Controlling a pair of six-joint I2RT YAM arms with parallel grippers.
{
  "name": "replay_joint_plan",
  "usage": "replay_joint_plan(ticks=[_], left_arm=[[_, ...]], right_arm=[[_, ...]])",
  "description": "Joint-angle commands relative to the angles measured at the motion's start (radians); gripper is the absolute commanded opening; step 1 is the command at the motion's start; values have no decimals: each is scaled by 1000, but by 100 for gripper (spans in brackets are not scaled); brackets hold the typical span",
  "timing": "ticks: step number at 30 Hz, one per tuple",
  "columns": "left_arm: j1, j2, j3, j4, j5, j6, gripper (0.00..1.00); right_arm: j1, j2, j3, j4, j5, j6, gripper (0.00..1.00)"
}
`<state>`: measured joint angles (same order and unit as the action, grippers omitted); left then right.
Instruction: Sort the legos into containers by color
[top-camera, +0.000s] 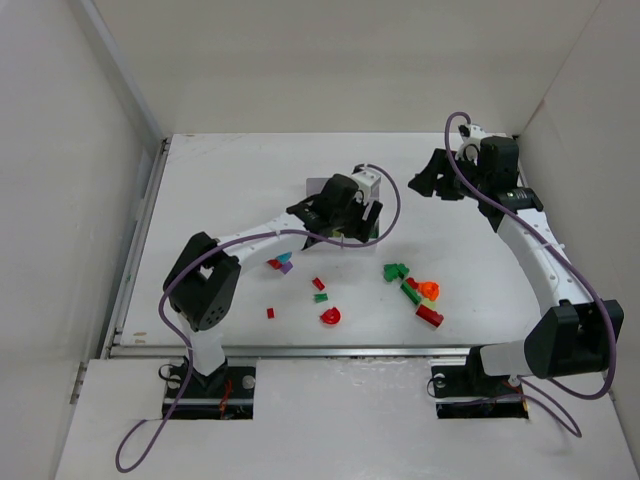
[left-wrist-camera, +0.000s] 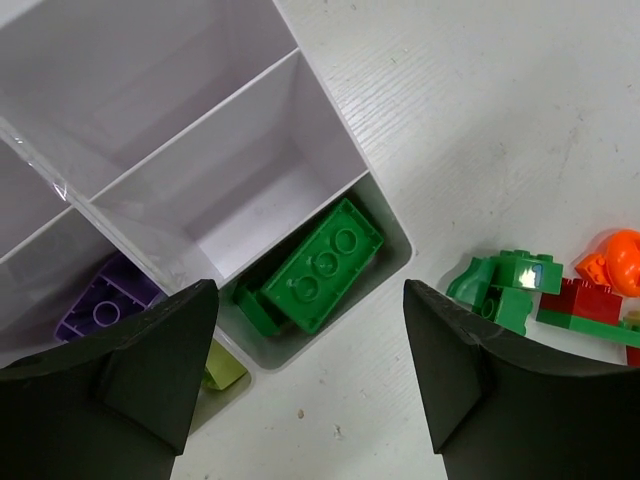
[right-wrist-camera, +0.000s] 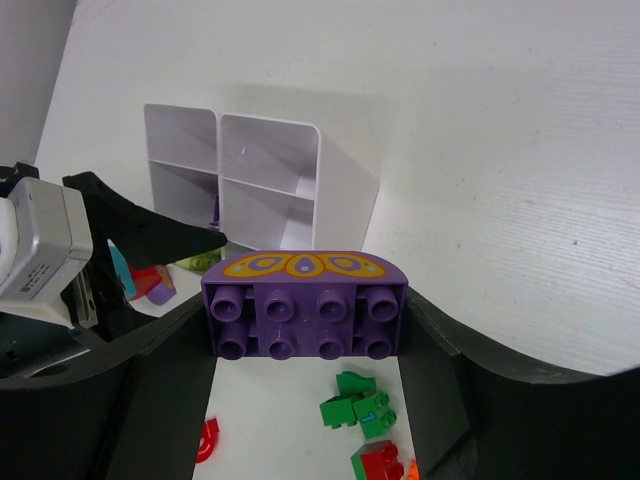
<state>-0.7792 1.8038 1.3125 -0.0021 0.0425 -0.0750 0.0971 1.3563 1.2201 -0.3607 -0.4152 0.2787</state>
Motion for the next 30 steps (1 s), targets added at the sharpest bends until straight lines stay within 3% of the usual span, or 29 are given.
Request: replay_joint_plan(ticks=[1, 6, 10, 13, 22, 28, 30], left_arm=[[-5, -15, 56, -1, -20, -17, 72], [-5, -40, 141, -83, -20, 16, 72], [-5, -127, 174, -154, -47, 87, 71], [46, -227, 84, -145, -81, 106, 71], [161, -636, -217, -116, -407, 69, 71], [186, -803, -355, -116, -438, 20, 75], [186, -834, -399, -107, -438, 20, 76]], right_arm=[[-8, -22, 21, 5, -4, -15, 0], [-8, -42, 31, -15, 12, -4, 0], [91, -42, 59, -26, 119, -4, 0], [206, -17, 93, -35, 231, 10, 0], [484, 157, 153, 31, 398, 108, 0], [543, 336, 233, 72, 375, 221, 0], [570, 384, 270, 72, 430, 232, 0]])
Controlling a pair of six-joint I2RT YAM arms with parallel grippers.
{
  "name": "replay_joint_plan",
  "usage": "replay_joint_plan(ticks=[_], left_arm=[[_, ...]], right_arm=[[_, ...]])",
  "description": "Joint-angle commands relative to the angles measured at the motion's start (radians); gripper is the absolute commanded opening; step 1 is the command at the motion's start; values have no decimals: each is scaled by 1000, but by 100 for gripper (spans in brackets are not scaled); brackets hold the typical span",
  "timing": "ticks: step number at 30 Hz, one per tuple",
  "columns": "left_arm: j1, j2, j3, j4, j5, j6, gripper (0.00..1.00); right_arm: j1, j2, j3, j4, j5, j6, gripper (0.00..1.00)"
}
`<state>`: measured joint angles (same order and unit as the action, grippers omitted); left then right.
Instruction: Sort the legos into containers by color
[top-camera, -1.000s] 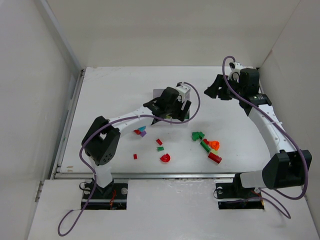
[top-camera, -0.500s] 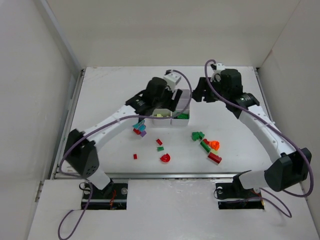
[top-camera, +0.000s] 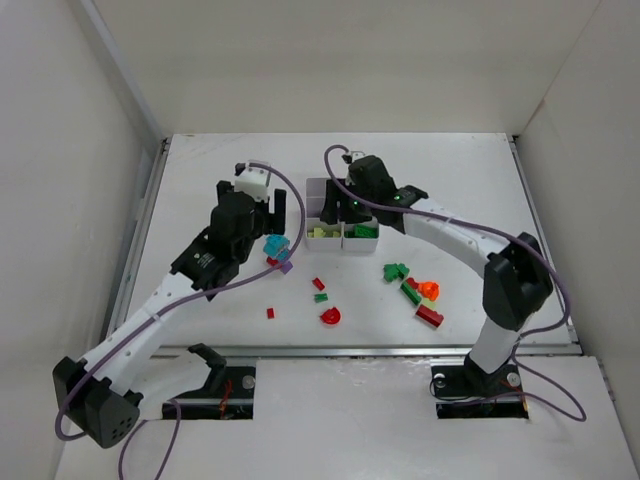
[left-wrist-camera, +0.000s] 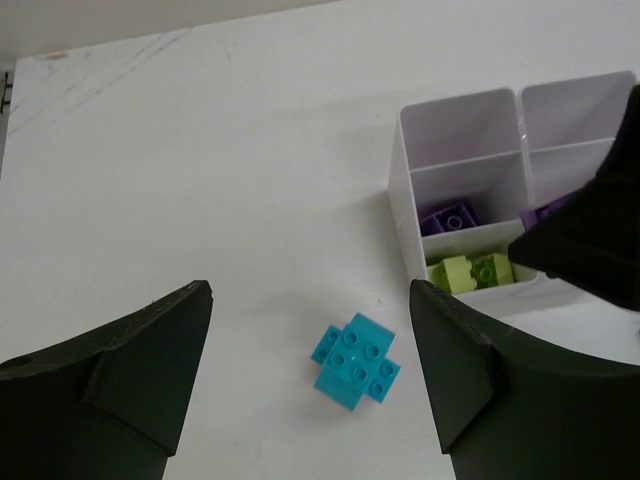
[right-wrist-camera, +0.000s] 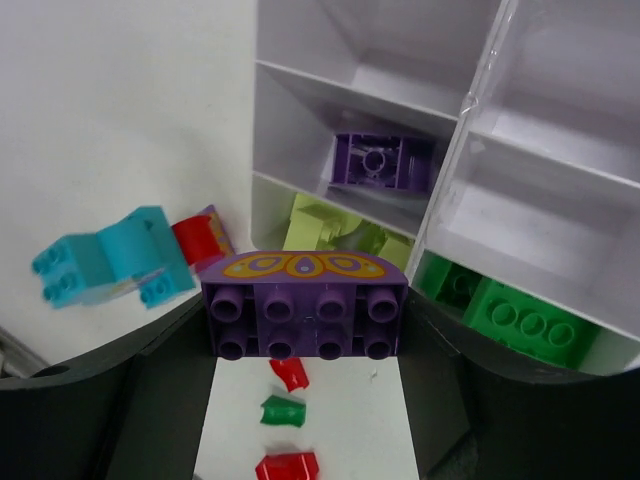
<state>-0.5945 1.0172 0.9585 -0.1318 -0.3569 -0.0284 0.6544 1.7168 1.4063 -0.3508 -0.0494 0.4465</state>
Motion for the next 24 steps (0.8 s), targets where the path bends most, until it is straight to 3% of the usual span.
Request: replay_joint_plan(ticks=[1, 10, 18, 20, 24], left_arm=[[1, -74, -58, 41, -51, -15, 77], [1, -129, -139, 92, -7, -15, 80], [21, -129, -149, 127, 12, -15, 81], [21, -129, -149, 127, 12, -15, 81], [21, -129, -149, 127, 21, -25, 81]], right_arm=[[13, 42, 106, 46, 81, 64, 0], [56, 194, 289, -86, 168, 55, 0], [56, 237, 327, -146, 187, 55, 3], [56, 237, 336, -155, 187, 55, 5], [56, 259, 336, -155, 187, 64, 26]])
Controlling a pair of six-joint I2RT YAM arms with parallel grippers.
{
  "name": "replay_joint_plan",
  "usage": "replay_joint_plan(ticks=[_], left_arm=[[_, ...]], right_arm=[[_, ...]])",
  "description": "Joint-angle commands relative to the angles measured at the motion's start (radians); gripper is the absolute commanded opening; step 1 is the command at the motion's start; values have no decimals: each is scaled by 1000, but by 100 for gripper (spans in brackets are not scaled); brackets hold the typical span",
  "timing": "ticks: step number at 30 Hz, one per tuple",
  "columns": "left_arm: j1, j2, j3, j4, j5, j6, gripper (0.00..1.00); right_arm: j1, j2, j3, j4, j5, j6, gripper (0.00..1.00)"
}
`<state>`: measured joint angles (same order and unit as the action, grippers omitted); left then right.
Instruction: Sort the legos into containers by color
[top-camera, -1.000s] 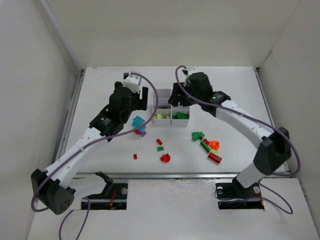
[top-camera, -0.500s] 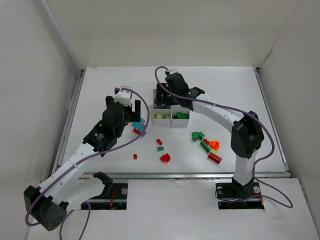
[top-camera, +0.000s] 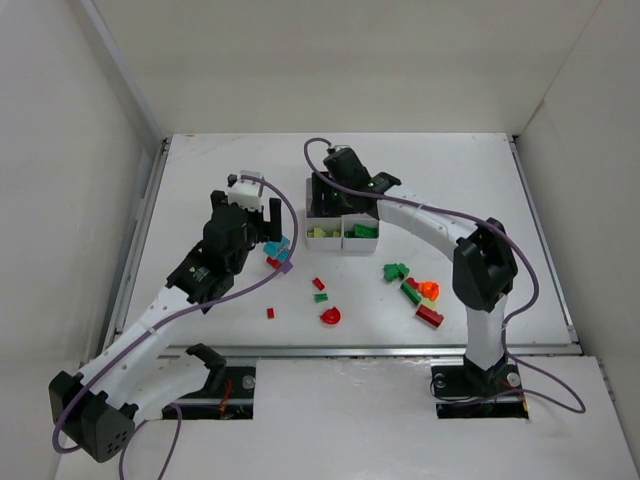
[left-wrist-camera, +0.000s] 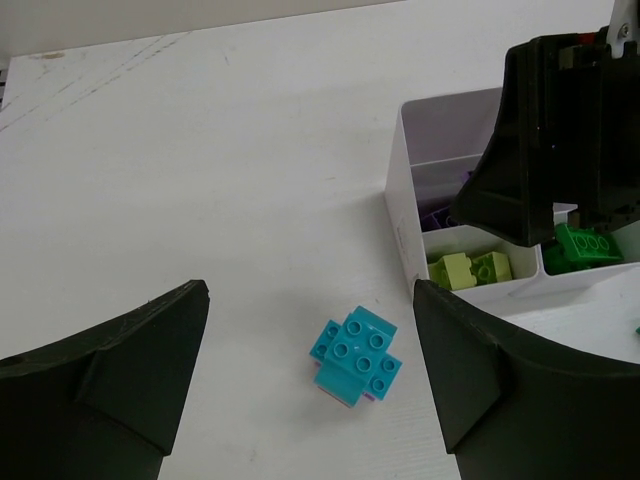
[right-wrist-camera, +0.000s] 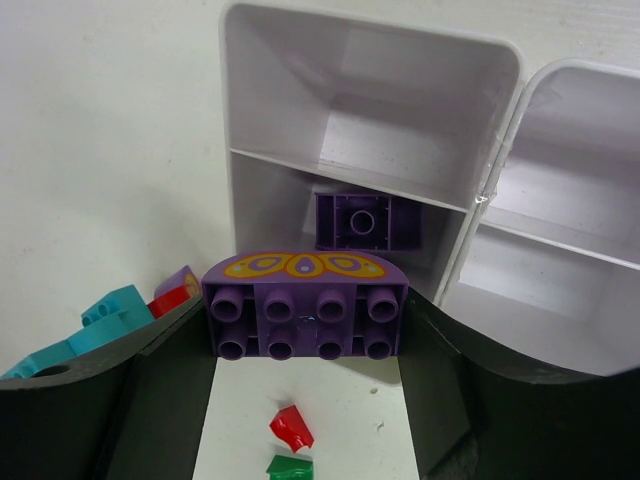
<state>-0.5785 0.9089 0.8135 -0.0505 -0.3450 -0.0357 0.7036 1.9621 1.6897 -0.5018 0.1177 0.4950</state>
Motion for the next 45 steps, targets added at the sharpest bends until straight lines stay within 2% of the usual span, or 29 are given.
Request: replay_joint_plan(ticks=[1, 13, 17, 20, 23, 27, 37, 42, 45], left_arm=[[5, -21, -4, 46, 9, -18, 81], [5, -30, -4, 37, 29, -36, 81], [5, -30, -4, 28, 38, -36, 81], [5, -30, -13, 28, 47, -47, 81], [5, -30, -13, 18, 57, -47, 81], [5, -30, -13, 18, 57, -47, 81], [5, -30, -13, 18, 66, -47, 81], [5, -30, -13, 18, 75, -35, 81], [5, -30, -13, 35, 109, 28, 91]], right_arm=[[7, 14, 53, -4, 20, 16, 32], [7, 64, 125, -15, 0, 16, 53], [7, 73, 137, -15, 0, 16, 65], [7, 73, 137, -15, 0, 16, 65], [7, 64, 137, -24, 0, 16, 69], [7, 64, 137, -24, 0, 16, 81], [7, 55, 137, -24, 0, 16, 84], [7, -35, 119, -1, -9, -62, 84], [7, -139, 108, -53, 48, -165, 88]])
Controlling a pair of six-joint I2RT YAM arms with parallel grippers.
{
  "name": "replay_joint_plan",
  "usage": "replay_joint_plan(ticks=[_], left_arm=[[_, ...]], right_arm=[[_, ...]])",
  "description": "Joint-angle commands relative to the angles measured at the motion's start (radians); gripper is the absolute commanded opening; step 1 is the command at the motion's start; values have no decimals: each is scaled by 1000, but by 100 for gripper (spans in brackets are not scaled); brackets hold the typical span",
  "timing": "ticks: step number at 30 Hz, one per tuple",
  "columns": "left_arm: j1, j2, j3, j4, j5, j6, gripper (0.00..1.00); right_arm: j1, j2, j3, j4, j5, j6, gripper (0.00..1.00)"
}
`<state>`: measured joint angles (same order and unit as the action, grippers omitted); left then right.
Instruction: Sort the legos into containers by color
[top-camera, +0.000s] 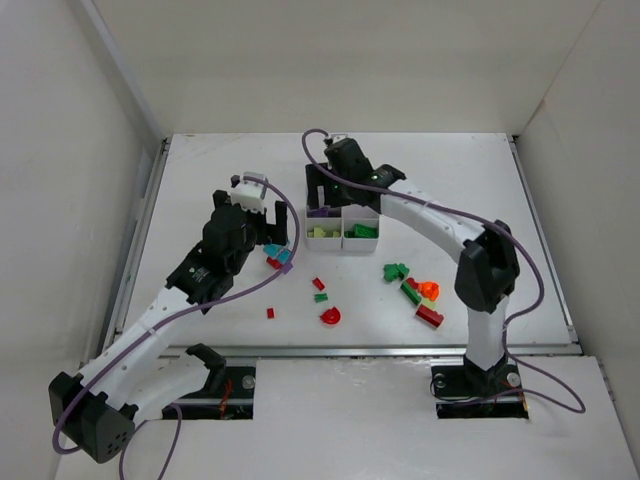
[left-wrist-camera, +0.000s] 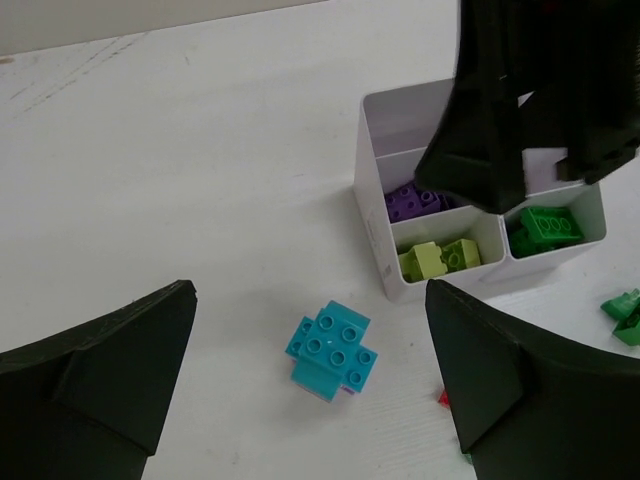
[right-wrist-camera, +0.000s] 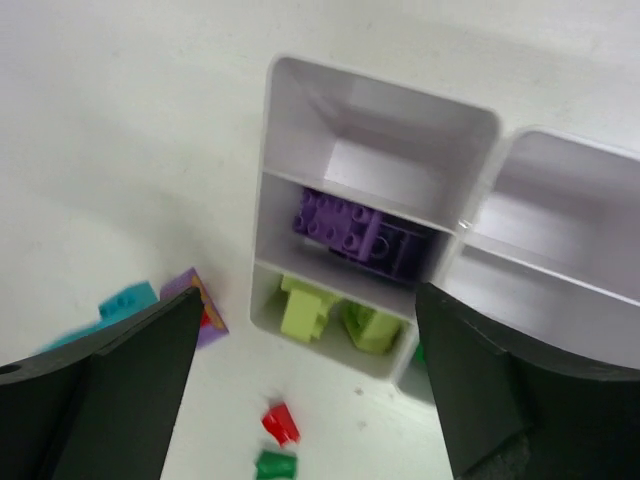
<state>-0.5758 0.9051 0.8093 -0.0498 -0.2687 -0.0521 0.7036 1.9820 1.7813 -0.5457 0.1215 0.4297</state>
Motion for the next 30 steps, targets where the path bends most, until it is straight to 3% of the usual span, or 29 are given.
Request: replay_joint_plan(ticks=[1, 2, 8, 13, 14, 18, 28, 30], left_arm=[[2, -26, -18, 50, 42, 63, 100], [2, -26, -18, 70, 51, 80, 100], [2, -6, -18, 125, 137, 156, 100], [2, 21, -27, 146, 173, 188, 100], [2, 21, -27, 146, 189, 189, 100], [2, 21, -27, 156, 198, 198, 100], [2, 21, -36, 156, 169, 207, 100], [2, 21, -36, 156, 169, 207, 100]], right_arm=[[7, -214, -12, -67, 53, -127, 94], [-9, -242, -31, -100, 53, -162, 99], [-111, -373, -225, -395, -29, -210, 100], [-112, -321, -264, -574, -5, -210, 99], [-112, -310, -264, -585, 16, -210, 97], [-122, -272, -275, -576, 46, -230, 59], [-164, -210, -356, -551, 66, -310, 62], [-173, -210, -384, -528, 75, -319, 57]])
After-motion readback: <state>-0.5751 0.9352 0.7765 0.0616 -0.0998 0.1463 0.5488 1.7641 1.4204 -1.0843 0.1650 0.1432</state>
